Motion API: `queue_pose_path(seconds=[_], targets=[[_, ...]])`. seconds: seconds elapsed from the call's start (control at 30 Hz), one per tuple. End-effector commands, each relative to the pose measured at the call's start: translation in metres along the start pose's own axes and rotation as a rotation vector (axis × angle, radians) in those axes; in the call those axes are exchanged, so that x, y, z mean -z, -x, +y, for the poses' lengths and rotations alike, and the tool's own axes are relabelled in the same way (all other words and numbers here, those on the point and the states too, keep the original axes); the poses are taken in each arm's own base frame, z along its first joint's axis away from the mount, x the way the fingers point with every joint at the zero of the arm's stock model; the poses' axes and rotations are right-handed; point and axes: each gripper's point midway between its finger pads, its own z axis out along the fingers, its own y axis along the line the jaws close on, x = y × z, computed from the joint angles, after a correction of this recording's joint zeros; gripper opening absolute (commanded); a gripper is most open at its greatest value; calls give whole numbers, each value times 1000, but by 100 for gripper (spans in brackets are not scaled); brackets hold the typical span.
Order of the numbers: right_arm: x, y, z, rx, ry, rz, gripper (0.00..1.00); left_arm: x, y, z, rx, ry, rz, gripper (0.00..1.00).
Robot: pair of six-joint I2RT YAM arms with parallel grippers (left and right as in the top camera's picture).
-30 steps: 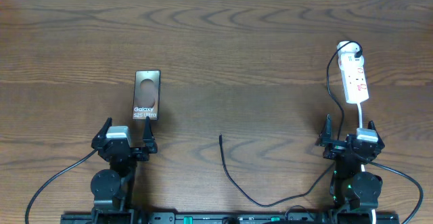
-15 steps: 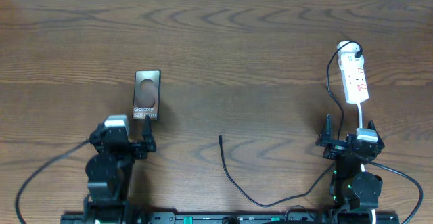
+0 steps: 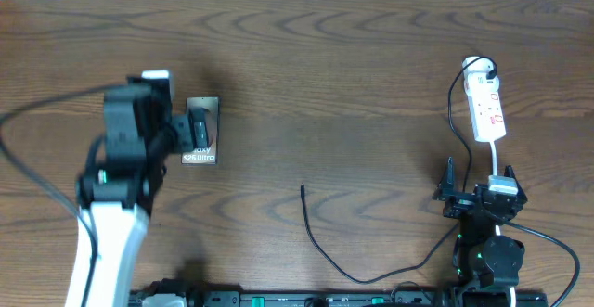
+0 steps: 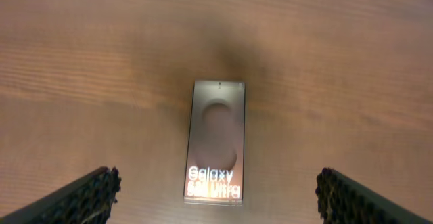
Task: Plug charger to phone and switch on socket
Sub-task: 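Move the left gripper down over the Galaxy phone box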
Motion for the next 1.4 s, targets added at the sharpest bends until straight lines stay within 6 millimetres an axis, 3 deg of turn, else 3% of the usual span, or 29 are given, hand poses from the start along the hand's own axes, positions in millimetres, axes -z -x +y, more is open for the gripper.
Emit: queue_pose_path(seconds=[0.0,0.17,0.4,0.57,0.6,0.63,0.67,0.7,0.73,0.8,0.83,1.17,1.37], targets=[[0,0,2,9,6,0,99,-9,26,-2,-8,8,86,95],[0,0,2,9,6,0,99,-25,27,-8,-80,-22,236,95],[0,0,2,9,6,0,99,-39,-10,-6,-76,-20,418,95],[0,0,2,9,6,0,99,-40,-17,-9,-71,-40,453,95],[0,0,2,9,6,0,99,-39,-19,-12,-67,-57,462,72],[0,0,2,9,6,0,99,-39,-19,-12,-67,-59,461,36],[0,0,2,9,6,0,99,-39,-18,-12,-66,-59,455,21],[0,0,2,9,6,0,99,-40,-17,-12,-56,-58,451,15],[0,0,2,9,6,0,99,-40,-16,-12,-46,-55,450,17],[0,0,2,9,6,0,99,-40,-16,-12,-33,-52,450,76],[0,0,2,9,6,0,99,-40,-16,-12,-34,-52,450,98],[0,0,2,9,6,0,99,-45,-16,-14,-42,-62,448,98],[0,0,2,9,6,0,99,-71,-35,-11,-61,-55,543,98]])
